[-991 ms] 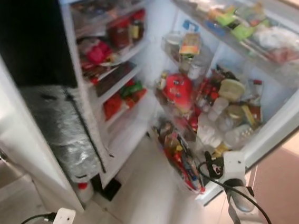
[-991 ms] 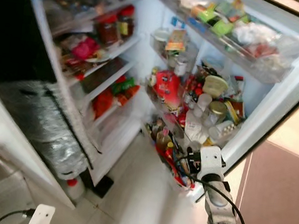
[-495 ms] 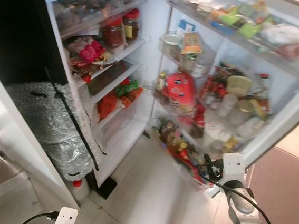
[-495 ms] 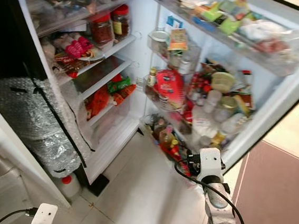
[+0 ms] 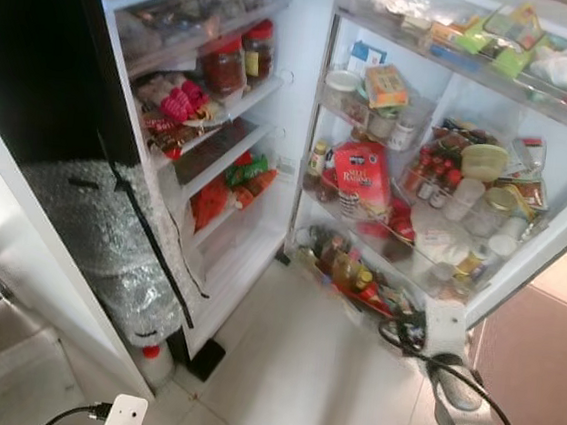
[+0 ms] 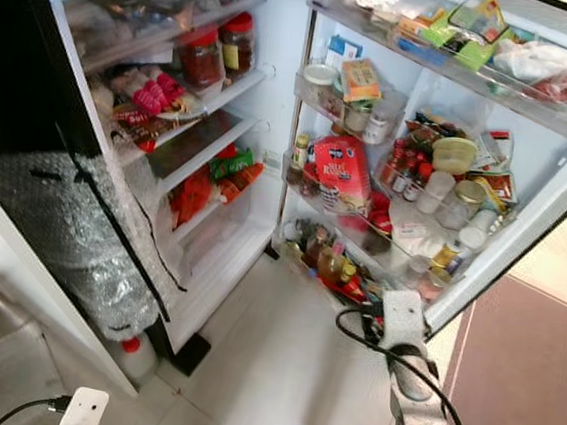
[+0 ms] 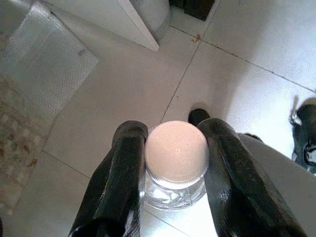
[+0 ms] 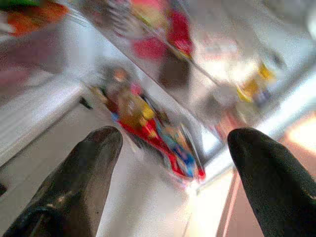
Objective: Restocking fridge
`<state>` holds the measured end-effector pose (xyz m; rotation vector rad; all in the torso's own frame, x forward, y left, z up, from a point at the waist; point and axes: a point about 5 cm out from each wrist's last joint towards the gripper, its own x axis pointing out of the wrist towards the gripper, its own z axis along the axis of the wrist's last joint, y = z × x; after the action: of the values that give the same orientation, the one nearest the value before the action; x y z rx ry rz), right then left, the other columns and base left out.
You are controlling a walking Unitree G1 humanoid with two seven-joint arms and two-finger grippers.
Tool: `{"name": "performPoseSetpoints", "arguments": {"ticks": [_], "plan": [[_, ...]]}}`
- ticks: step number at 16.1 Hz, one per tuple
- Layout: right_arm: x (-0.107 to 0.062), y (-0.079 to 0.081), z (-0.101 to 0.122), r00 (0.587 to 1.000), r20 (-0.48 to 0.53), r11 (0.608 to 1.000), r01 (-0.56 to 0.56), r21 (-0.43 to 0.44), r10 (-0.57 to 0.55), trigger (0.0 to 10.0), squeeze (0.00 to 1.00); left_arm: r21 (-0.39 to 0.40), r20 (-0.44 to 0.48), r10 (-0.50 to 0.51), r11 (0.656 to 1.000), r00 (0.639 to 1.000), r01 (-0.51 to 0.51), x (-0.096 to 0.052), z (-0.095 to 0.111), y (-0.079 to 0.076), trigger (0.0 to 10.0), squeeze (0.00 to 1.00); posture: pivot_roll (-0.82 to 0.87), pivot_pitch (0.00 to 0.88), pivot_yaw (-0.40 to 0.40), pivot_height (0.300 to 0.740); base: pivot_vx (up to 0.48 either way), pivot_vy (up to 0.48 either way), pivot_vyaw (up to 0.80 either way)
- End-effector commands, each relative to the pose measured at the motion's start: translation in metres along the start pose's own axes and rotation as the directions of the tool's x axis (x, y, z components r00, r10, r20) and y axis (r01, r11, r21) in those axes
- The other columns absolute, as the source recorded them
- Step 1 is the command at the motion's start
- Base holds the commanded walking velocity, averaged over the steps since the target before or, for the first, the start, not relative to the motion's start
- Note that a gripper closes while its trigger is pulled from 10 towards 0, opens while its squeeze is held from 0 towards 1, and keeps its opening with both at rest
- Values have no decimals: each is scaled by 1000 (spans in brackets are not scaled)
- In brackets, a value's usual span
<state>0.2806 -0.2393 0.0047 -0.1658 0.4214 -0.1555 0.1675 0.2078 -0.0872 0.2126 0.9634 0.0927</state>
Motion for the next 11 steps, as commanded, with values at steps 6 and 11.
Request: {"name": "performPoseSetpoints", "arguments": {"ticks": [6, 11], "plan": [[-12, -13, -36, 975, -197, 968, 147, 202, -107, 10000, 0, -1, -16, -2, 1000, 1000, 2, 0, -2, 1, 10000, 0, -112, 56, -42, 740, 275, 0, -722], [-36, 6, -79, 941, -334, 971, 122, 203, -49, 10000, 0, 7, -14, -3, 1000, 1000, 3, 0, -1, 0, 10000, 0, -95, 49, -36, 740, 111, 0, 0]]}}
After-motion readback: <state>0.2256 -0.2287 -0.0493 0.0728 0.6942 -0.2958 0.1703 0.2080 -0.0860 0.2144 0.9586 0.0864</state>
